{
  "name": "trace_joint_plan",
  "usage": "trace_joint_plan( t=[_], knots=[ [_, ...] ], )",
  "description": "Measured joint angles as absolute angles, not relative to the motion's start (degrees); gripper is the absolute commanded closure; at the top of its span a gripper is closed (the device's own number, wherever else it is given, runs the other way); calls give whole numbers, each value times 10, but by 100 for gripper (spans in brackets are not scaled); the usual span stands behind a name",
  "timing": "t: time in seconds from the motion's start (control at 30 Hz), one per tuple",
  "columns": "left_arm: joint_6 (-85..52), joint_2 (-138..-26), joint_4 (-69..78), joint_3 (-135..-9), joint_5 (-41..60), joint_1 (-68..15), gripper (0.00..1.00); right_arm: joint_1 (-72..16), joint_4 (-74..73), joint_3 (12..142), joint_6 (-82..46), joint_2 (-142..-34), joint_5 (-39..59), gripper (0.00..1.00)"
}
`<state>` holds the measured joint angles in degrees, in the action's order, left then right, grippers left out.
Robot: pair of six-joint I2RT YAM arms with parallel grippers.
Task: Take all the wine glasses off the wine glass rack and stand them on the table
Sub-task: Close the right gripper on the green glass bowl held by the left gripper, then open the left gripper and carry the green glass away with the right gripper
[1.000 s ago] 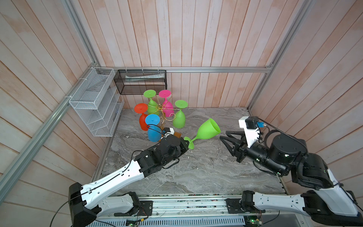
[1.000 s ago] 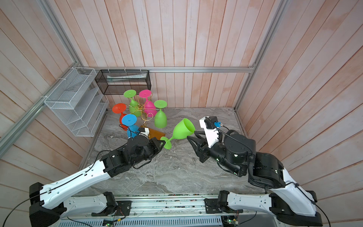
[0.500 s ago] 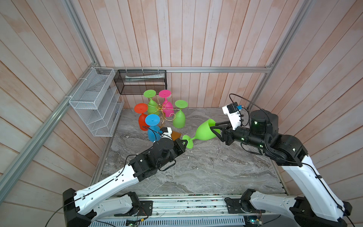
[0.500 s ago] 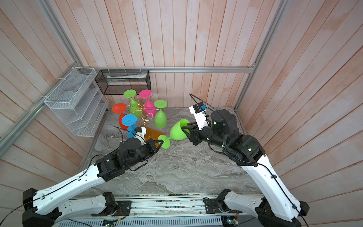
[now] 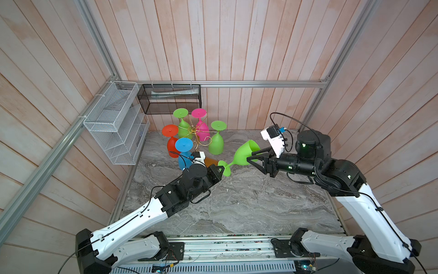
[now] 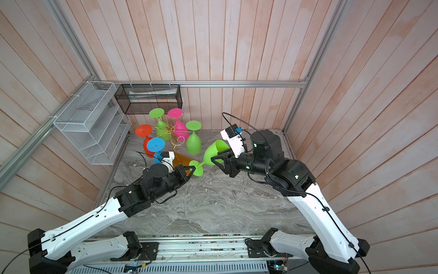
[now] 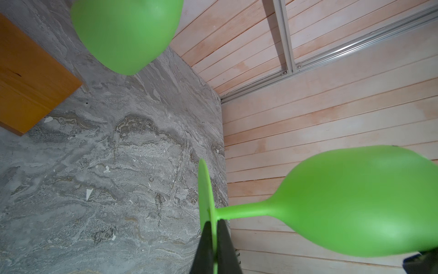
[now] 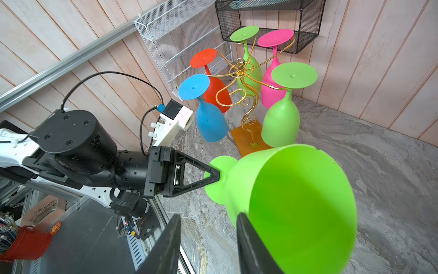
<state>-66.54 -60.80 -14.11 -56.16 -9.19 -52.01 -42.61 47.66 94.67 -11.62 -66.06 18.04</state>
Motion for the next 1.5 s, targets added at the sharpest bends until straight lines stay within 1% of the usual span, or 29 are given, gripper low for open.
trace_joint_plan(
  t=[0.2, 0.53, 0.83, 0.93, 1.0, 1.07, 1.1, 1.2, 1.23, 1.37, 1.5],
  knots=[
    [-661, -608, -140, -560, -92, -518, 100, -426, 479, 948, -107, -681, 185, 61],
    [-657, -602, -136, -552, -92, -517, 100, -411, 494, 1005, -102, -663, 166, 60],
    [-655, -599, -130, -552, -92, -517, 100, -410, 493, 966, -100, -674, 187, 60],
    [-654, -594, -132, -546, -93, -517, 100, -409, 491, 954, -98, -688, 196, 67],
    [-653, -590, -137, -542, -94, -516, 100, -408, 490, 953, -96, -693, 200, 78],
    [-653, -590, -137, -542, -94, -516, 100, -408, 488, 953, -94, -694, 202, 95],
    [-651, -589, -137, -542, -94, -516, 100, -408, 488, 953, -91, -694, 205, 100],
    [-646, -588, -137, -541, -93, -515, 100, -412, 486, 953, -93, -694, 231, 100],
    [-645, -587, -137, -540, -93, -515, 97, -411, 486, 953, -93, -694, 233, 100],
    [-638, -583, -137, -537, -96, -514, 54, -410, 492, 959, -89, -701, 222, 100],
    [-625, -573, -137, -537, -92, -514, 27, -380, 517, 971, -81, -711, 186, 100]
  ],
)
